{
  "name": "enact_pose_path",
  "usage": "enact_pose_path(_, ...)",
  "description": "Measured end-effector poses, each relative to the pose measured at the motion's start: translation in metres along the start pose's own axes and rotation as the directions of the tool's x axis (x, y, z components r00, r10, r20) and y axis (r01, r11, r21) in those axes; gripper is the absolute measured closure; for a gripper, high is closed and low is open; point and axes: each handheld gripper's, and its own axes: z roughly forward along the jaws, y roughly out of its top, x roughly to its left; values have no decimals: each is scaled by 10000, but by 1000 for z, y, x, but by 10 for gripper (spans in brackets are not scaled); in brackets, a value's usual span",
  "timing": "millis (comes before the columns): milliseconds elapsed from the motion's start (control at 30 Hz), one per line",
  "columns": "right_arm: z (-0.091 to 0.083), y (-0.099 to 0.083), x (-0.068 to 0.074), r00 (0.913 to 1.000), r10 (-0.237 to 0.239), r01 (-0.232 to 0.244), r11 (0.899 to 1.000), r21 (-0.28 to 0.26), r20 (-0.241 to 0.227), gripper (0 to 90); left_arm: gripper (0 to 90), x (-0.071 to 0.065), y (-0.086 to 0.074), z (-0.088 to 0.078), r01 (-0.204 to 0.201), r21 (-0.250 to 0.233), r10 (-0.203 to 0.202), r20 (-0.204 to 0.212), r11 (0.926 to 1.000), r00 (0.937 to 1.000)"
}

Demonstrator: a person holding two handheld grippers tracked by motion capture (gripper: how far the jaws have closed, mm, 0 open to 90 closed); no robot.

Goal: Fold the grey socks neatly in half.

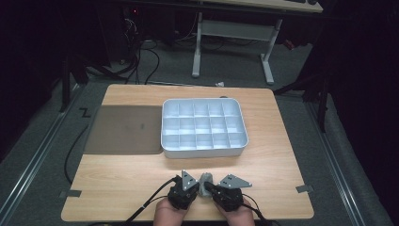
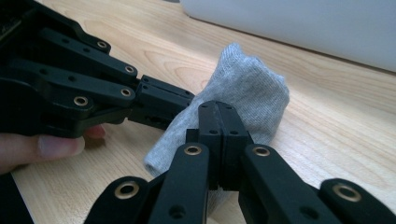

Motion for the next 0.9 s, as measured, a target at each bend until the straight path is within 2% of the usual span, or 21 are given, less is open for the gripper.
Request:
enact_pose_path(133,2,0,2,10000,-27,27,10000,18,41,900,895,4,-3,-5,111,-198,-114,-136,9997,9998)
enact_pose_path(200,2,-1,3,10000,-37,37,10000,11,27,900,897,6,-3,-11,129,-479,-140,-220,9988,9997)
enact_pose_path(467,3,-1,4,10000,-60,60,10000,-33,-39,900,900,-6,6,-21,195,-1461,-188,60,9891,9998)
enact_pose_path(567,3,-1,3,9999,59,-60,10000,-29,-136,900,900,-8,8,-18,68,-1454,-67,15,9894,10000)
enact_pose_path(900,3,-2,1,9995,240,-241,9997,-40,-214,900,900,-9,3,-8,-1,-1276,-7,-59,9918,10000)
